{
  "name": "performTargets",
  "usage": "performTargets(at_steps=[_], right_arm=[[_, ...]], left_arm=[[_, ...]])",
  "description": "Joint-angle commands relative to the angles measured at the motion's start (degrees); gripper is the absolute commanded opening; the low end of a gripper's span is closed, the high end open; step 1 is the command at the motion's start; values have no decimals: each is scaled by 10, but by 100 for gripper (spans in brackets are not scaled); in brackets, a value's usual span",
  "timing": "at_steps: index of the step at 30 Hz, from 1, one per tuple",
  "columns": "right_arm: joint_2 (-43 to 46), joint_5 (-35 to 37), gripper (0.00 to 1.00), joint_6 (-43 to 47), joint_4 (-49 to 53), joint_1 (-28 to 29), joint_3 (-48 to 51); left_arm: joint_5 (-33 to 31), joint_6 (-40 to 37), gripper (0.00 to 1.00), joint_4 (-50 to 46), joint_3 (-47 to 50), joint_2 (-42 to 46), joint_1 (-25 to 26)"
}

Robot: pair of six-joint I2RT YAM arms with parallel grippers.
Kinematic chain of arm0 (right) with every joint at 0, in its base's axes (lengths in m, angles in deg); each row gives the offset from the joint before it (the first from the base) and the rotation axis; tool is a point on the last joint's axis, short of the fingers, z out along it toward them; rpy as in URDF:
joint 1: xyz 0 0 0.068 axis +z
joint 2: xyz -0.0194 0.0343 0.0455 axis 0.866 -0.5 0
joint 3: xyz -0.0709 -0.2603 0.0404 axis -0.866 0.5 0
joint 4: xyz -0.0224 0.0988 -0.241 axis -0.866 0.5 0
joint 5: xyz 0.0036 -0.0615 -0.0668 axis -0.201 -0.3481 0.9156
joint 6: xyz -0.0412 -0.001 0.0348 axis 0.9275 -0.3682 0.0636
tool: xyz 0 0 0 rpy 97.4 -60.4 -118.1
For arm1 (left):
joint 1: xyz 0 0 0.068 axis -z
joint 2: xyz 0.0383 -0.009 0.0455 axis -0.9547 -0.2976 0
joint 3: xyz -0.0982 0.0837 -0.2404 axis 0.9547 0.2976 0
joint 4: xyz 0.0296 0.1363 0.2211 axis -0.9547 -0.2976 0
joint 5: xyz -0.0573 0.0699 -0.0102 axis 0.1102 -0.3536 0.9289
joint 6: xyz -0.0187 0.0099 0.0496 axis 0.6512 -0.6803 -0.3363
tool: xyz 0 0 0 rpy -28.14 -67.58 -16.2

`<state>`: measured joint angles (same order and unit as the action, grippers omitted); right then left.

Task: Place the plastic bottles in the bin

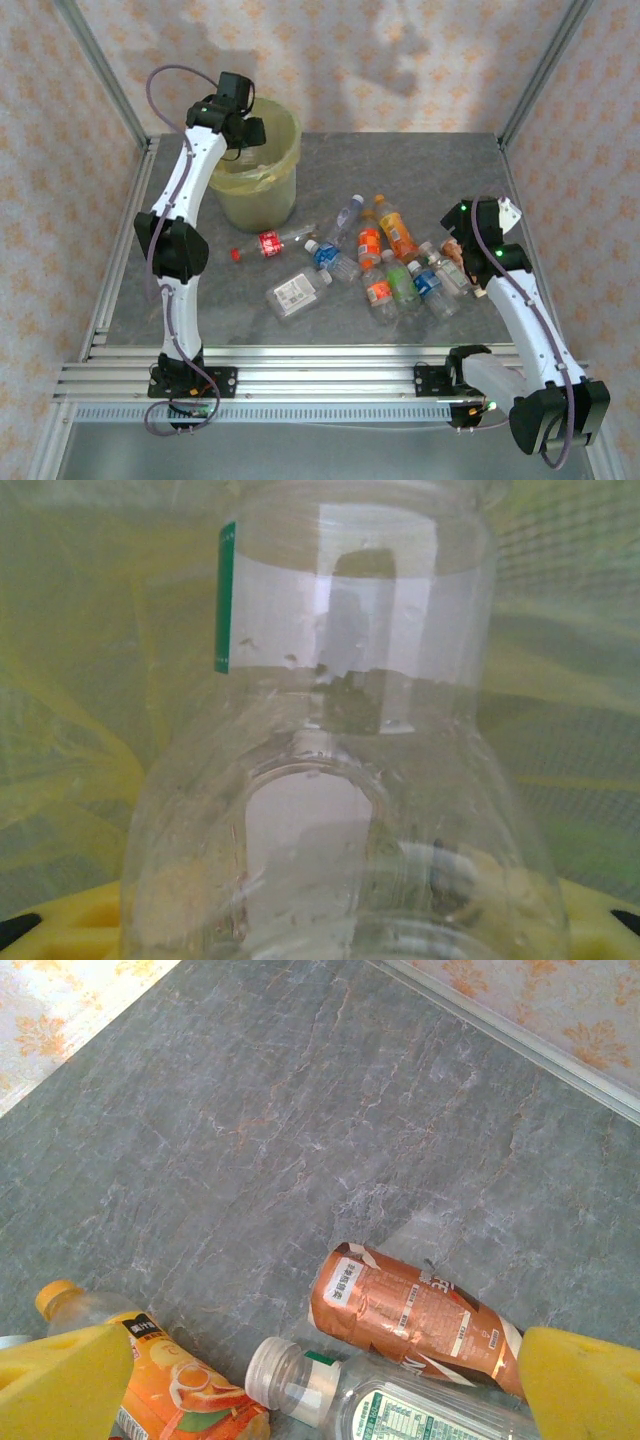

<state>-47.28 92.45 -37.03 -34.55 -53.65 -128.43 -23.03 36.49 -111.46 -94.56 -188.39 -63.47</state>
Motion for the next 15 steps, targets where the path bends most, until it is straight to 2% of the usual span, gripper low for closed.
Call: performTargets(at_steps=[1,15], right_arm=[[-4,2,99,1,11,4,-19],[-14,6,99,3,6,4,-22]], left_arm=[[9,-4,53,-32,-24,-2,-2],[22,-9,52,-75,-33,-75,-2]])
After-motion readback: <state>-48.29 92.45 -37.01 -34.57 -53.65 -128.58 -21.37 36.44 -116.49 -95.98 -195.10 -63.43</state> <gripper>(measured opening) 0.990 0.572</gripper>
